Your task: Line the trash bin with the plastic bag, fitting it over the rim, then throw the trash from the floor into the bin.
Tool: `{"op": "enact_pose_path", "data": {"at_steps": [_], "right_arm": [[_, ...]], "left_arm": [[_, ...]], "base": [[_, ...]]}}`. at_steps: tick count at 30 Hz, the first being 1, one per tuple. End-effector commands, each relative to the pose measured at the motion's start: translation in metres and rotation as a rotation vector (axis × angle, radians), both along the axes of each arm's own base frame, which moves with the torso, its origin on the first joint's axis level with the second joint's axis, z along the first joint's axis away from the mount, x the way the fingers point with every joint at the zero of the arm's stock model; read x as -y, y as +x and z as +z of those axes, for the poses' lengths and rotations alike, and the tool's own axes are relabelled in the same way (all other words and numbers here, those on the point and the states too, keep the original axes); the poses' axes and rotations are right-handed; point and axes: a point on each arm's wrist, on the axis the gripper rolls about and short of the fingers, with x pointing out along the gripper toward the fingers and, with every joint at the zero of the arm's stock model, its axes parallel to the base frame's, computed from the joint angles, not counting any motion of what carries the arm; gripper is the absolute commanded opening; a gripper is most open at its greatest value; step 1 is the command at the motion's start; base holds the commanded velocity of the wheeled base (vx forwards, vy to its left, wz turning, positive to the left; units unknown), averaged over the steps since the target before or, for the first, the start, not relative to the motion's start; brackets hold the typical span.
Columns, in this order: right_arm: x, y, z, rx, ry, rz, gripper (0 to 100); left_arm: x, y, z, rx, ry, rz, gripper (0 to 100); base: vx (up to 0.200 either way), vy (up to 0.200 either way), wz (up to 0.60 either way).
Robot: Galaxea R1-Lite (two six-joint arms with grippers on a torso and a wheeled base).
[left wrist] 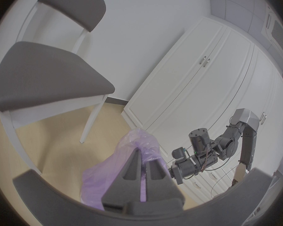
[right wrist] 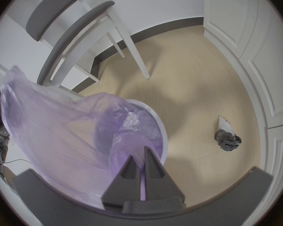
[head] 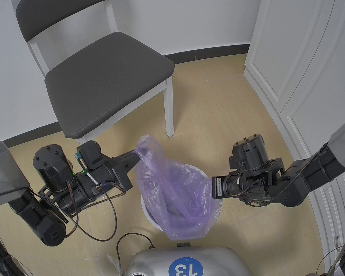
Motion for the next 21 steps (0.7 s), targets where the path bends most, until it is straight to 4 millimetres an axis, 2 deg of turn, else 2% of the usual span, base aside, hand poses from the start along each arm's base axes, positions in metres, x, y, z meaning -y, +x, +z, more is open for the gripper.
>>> {"op": "enact_pose_path", "data": {"at_steps": [1,6,11,15,16,17,21], "right_arm": [[0.018,-0.009,0.007,0.003,0.000,-0.026,0],[0.018,-0.012,-0.001,-0.022,-0.016,-0.022,0],[0.017,-0.013,-0.001,-0.019,-0.015,-0.018,0],[0.017,-0.015,0.003,-0.011,-0.010,-0.015,0],[0.017,-0.015,0.003,-0.011,-0.010,-0.017,0],[0.018,-0.016,0.005,-0.005,-0.005,-0.018,0],[0.017,-0.023,0.008,-0.001,-0.002,-0.004,0]], "left_arm": [[0.014,0.020,-0.029,-0.063,0.021,-0.011,0],[0.017,0.033,-0.053,-0.141,0.024,0.000,0],[0.022,0.036,-0.068,-0.197,0.022,-0.008,0],[0.049,0.032,-0.078,-0.232,0.008,-0.077,0],[0.050,0.032,-0.079,-0.232,0.009,-0.081,0],[0.060,0.035,-0.083,-0.228,0.006,-0.082,0],[0.073,0.048,-0.099,-0.230,0.002,-0.070,0]], "base": [[0.000,0.000,0.00],[0.000,0.000,0.00],[0.000,0.000,0.00],[0.000,0.000,0.00],[0.000,0.000,0.00],[0.000,0.000,0.00],[0.000,0.000,0.00]]}}
